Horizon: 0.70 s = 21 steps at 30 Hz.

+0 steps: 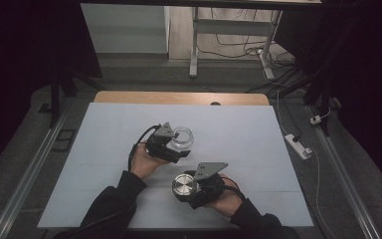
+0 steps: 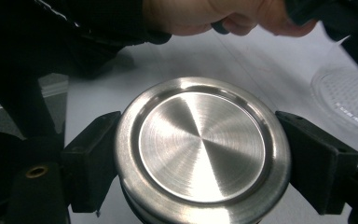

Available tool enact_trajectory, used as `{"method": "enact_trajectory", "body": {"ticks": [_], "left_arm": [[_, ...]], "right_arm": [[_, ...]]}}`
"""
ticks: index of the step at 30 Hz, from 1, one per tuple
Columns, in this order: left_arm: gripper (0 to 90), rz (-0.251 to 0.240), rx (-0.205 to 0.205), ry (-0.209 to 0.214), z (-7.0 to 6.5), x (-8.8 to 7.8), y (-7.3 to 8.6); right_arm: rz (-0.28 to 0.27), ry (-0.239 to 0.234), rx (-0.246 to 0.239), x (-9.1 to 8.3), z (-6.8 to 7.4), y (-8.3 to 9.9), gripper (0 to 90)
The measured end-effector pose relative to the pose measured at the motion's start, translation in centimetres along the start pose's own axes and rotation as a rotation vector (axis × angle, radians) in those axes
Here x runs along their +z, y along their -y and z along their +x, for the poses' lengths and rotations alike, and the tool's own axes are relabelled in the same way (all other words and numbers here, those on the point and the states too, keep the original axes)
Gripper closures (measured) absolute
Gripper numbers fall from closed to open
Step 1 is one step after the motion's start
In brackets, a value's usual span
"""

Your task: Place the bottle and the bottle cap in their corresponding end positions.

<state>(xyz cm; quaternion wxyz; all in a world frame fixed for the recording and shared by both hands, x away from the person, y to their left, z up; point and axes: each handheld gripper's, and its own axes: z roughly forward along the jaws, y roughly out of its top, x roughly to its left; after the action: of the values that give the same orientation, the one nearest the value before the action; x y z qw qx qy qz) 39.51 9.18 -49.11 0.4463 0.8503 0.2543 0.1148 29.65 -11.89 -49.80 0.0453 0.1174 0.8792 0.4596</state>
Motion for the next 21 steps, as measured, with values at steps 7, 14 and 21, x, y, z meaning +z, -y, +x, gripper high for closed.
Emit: {"method": "enact_trajectory", "body": {"ticks": [7, 14, 21], "left_arm": [[15.6, 0.004, -0.003, -0.012, 0.7, 0.7, 0.1], [15.6, -0.001, -0.011, -0.025, 1.3, 1.2, 0.1], [15.7, 0.009, -0.021, -0.040, 1.8, 1.8, 0.3]], "right_arm": [[0.006, 0.000, 0.005, 1.1, -0.5, 0.6, 18.3], [0.014, 0.009, 0.018, 1.9, -1.1, 1.1, 18.3], [0.034, 0.010, 0.023, 2.4, -1.4, 1.6, 18.3]]}}
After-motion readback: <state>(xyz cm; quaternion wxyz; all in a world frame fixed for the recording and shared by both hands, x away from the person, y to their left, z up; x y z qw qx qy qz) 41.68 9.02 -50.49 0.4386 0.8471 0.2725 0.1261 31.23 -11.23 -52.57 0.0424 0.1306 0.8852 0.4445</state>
